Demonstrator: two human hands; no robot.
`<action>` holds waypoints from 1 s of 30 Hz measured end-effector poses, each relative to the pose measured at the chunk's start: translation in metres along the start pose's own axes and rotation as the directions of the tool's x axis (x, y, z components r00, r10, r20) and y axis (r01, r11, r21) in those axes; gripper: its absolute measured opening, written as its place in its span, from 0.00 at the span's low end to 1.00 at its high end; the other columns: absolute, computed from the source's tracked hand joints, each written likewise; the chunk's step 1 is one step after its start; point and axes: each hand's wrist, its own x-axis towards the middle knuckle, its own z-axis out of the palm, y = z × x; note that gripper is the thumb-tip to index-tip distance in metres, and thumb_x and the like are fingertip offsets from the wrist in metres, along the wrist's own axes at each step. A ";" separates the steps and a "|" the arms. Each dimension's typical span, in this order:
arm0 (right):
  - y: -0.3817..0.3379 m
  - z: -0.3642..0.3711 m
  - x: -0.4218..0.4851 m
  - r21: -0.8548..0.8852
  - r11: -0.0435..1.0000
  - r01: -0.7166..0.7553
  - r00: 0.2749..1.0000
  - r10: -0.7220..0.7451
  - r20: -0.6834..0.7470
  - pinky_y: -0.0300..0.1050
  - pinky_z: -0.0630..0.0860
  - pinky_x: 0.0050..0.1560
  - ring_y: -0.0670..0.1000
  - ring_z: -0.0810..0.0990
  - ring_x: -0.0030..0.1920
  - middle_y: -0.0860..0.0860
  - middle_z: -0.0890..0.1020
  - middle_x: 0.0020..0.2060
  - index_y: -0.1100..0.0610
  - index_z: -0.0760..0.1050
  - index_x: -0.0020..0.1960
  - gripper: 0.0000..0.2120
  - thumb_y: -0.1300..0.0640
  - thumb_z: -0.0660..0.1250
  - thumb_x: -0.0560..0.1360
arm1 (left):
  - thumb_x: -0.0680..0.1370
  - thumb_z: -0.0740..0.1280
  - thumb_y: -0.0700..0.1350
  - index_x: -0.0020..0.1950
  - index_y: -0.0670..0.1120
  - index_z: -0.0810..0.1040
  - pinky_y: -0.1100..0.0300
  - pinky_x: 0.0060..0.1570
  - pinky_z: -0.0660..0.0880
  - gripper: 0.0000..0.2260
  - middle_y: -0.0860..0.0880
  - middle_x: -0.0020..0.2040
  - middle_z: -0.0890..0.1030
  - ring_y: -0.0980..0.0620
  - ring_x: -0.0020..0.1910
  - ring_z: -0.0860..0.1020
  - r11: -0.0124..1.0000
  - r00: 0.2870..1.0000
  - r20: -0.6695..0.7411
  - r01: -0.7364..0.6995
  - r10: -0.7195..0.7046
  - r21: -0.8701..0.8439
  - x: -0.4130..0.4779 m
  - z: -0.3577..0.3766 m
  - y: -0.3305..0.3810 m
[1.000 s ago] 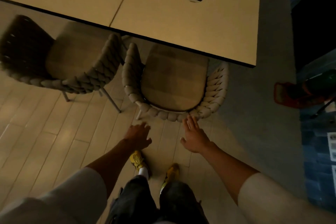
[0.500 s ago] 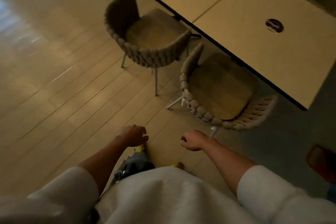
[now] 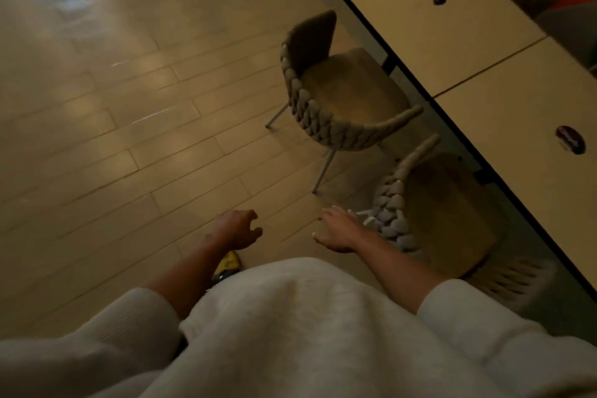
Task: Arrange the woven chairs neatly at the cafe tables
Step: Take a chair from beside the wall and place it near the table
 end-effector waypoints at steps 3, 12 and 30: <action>-0.033 -0.036 0.043 -0.015 1.000 -0.005 1.000 0.004 -0.021 0.63 0.47 0.79 0.54 0.48 0.82 0.51 0.51 0.82 0.56 0.55 0.81 0.41 0.32 0.58 0.78 | 0.80 0.63 0.60 0.74 0.49 0.71 0.46 0.63 0.74 0.25 0.48 0.67 0.79 0.46 0.64 0.77 1.000 0.998 -0.061 0.016 -0.015 0.016 0.027 -0.038 -0.044; -0.110 -0.138 0.141 0.043 0.999 0.003 0.981 0.005 -0.196 0.67 0.44 0.77 0.55 0.44 0.82 0.50 0.47 0.83 0.51 0.53 0.82 0.45 0.26 0.55 0.75 | 0.80 0.61 0.64 0.78 0.50 0.66 0.39 0.76 0.56 0.30 0.49 0.77 0.69 0.44 0.78 0.61 0.981 0.986 -0.132 -0.078 0.102 0.180 0.099 -0.170 -0.139; -0.082 -0.344 0.364 0.201 0.979 -0.021 0.958 0.077 -0.276 0.68 0.46 0.77 0.56 0.48 0.82 0.51 0.51 0.82 0.52 0.54 0.82 0.46 0.24 0.54 0.73 | 0.80 0.55 0.69 0.83 0.50 0.54 0.32 0.77 0.49 0.37 0.48 0.82 0.59 0.44 0.82 0.53 0.918 0.973 -0.065 -0.187 0.223 0.349 0.319 -0.406 -0.155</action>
